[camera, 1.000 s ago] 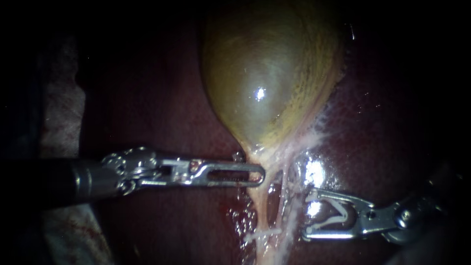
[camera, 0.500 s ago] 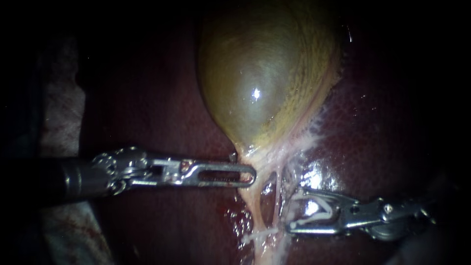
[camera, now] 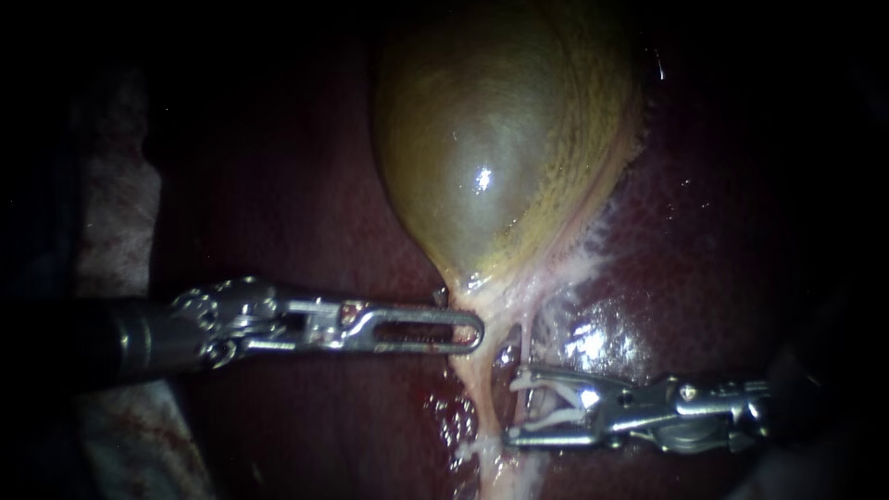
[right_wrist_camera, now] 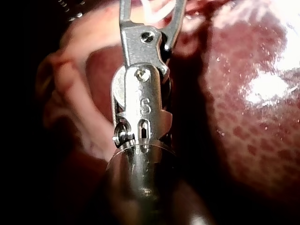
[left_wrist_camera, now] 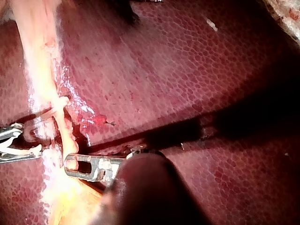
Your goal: Clipping second clip left tube
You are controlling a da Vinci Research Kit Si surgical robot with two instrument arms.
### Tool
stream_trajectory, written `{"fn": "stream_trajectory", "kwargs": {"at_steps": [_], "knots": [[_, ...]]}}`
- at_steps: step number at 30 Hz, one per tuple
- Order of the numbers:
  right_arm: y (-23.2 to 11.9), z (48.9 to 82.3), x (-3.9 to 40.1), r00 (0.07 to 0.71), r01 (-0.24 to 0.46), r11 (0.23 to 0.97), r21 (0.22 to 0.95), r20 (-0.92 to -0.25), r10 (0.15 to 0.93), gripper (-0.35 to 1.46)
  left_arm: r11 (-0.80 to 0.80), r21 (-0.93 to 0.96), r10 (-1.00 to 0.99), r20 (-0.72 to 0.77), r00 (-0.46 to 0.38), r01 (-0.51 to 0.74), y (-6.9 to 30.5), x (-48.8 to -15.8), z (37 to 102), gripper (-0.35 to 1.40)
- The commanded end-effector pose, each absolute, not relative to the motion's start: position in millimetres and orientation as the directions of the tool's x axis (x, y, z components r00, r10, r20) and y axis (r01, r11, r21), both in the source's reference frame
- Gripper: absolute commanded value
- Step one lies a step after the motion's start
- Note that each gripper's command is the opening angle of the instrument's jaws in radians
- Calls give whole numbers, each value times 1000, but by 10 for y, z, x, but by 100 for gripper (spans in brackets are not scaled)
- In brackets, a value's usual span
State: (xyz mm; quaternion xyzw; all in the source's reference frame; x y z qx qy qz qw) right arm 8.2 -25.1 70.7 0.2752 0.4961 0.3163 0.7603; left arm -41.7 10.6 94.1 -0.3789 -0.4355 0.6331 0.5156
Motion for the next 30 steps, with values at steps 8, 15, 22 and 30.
{"fn": "stream_trajectory", "kwargs": {"at_steps": [8,15,22,30], "knots": [[-260,736,85,329,-220,643,734,-565,757,53,-87,-943,983,-29,-180,-323,107,-417,938,-35],[-263,749,86,338,-227,639,735,-556,760,53,-84,-943,983,-26,-179,-323,107,-419,934,-35],[-263,752,88,340,-228,640,734,-556,759,53,-83,-942,984,-25,-178,-324,106,-421,932,-35],[-271,760,99,353,-235,630,741,-538,765,53,-83,-942,984,-25,-178,-324,106,-422,932,-35]]}}
